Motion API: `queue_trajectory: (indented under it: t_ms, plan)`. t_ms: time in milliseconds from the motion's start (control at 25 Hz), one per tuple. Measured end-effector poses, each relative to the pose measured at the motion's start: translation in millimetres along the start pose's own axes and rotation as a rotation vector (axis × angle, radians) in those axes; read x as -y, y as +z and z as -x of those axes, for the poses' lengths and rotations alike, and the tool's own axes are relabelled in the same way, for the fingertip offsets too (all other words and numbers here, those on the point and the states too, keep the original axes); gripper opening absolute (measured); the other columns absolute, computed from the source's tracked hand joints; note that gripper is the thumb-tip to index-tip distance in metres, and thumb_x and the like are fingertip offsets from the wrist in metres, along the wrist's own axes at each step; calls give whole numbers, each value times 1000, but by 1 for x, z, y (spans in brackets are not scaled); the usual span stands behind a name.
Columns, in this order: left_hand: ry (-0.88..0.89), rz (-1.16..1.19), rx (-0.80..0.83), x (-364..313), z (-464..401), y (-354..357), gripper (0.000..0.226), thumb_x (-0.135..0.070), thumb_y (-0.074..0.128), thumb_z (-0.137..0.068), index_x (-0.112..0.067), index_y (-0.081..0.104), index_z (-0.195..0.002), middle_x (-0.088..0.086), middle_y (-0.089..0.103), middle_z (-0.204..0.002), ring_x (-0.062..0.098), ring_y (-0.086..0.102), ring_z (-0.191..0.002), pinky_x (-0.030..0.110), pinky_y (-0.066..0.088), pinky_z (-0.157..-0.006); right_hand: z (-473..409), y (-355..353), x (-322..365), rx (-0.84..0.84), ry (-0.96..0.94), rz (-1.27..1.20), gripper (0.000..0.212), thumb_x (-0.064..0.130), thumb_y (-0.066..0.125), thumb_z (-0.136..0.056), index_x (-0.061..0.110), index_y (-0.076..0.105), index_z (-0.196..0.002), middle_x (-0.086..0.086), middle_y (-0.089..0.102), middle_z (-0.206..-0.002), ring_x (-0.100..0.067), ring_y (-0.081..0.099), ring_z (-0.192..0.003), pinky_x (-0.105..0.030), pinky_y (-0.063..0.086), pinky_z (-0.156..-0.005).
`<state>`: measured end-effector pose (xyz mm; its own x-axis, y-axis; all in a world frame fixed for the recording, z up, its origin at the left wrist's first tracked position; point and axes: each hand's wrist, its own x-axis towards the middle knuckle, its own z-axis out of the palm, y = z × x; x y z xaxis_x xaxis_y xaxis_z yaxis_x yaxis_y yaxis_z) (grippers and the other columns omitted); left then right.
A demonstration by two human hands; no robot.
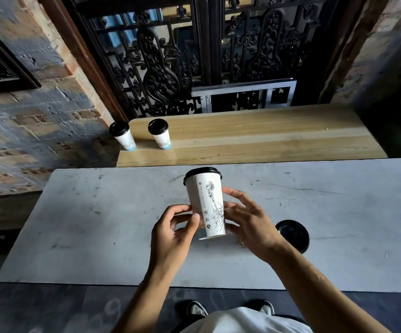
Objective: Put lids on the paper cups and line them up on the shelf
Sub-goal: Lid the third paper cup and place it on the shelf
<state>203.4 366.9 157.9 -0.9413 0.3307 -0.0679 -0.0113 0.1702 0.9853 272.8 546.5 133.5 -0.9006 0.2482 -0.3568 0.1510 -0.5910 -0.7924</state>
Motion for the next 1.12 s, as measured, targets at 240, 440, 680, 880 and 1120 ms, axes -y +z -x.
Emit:
queue_trajectory:
  t_ms: [240,440,680,880,1120]
  plan:
    - [136,-132,35,7,-3,-6,22,5,65,-92,-12,73,-102,7,71,-108,12,72,-92,20,60,-75,-4,-3,-4,-4,-7,7,44,0,66,-93,7,58,-136,-28,62,-116,-28,68,-102,-32,58,-80]
    - [91,-112,-7,10,-3,-4,23,1,66,-93,-19,74,-101,5,74,-102,13,72,-90,24,60,-77,-3,-1,-5,51,-30,-20,52,7,67,-84,4,61,-136,-22,69,-117,-26,69,-103,-29,58,-82]
    - [-4,-14,-24,3,-2,2,12,-9,75,-88,-15,69,-97,0,76,-100,5,73,-96,9,52,-73,0,-7,-6,56,-20,-21,52,-4,61,-93,20,58,-139,-19,74,-116,-28,71,-102,-41,57,-85]
    - [-8,-32,-14,3,-4,6,14,-9,73,-90,-20,69,-98,-3,76,-103,-2,72,-95,10,53,-75,-4,-10,-5,37,-59,13,48,-4,63,-93,11,57,-138,-17,74,-117,-28,71,-102,-33,59,-81]
    - [-33,-110,-6,4,-13,19,15,-15,71,-92,-27,68,-101,0,77,-102,10,74,-87,27,58,-74,-12,-23,4,49,-120,209,46,13,66,-87,5,65,-132,-19,74,-124,-36,70,-116,-42,56,-100]
